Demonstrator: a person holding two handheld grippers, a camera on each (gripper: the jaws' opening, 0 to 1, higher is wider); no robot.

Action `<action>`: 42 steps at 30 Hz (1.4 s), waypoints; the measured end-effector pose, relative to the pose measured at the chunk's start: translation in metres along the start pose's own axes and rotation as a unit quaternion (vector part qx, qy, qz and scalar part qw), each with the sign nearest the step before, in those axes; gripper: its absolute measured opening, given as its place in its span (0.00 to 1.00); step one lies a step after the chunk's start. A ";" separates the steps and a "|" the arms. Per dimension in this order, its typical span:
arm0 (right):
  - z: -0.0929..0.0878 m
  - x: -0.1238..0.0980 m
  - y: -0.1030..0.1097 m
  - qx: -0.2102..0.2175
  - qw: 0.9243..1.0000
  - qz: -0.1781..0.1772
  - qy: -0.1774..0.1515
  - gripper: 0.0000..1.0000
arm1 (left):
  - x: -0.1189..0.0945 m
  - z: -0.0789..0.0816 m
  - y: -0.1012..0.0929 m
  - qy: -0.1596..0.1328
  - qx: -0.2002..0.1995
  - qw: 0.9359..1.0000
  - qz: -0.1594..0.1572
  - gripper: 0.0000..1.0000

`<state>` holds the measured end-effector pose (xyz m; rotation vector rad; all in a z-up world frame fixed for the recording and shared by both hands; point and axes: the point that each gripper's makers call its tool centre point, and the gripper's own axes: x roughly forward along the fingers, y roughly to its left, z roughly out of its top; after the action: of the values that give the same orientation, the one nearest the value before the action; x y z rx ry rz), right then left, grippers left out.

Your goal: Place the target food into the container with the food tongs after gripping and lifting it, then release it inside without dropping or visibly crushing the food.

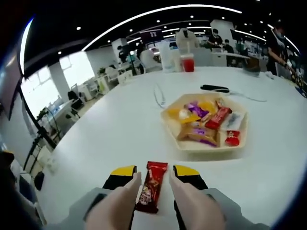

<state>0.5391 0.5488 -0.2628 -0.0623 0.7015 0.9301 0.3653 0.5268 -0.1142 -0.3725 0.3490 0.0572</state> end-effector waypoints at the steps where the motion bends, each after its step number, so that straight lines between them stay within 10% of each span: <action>1: -0.002 0.003 0.001 -0.001 1.000 0.001 0.000 0.29 | 0.000 0.000 0.001 0.002 0.000 1.000 0.002 0.99; 5: -0.006 0.009 0.001 -0.061 0.998 -0.003 0.008 0.29 | 0.000 0.001 0.004 0.006 0.001 1.000 0.011 0.99; 18: -0.019 0.024 -0.003 -0.037 0.999 0.008 0.031 0.30 | 0.000 0.002 0.009 0.004 -0.003 0.999 0.032 0.99; 26: -0.025 0.024 0.004 -0.177 0.984 0.020 0.028 0.26 | 0.010 -0.005 0.002 0.013 -0.011 1.000 0.016 0.99; 42: -0.023 0.025 0.001 -0.155 0.987 0.043 0.027 0.25 | 0.008 -0.005 -0.009 0.020 -0.007 1.000 0.017 0.99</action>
<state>0.5358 0.5590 -0.2950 -0.3356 0.6075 1.1179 0.3721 0.5167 -0.1182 -0.3823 0.3943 0.0868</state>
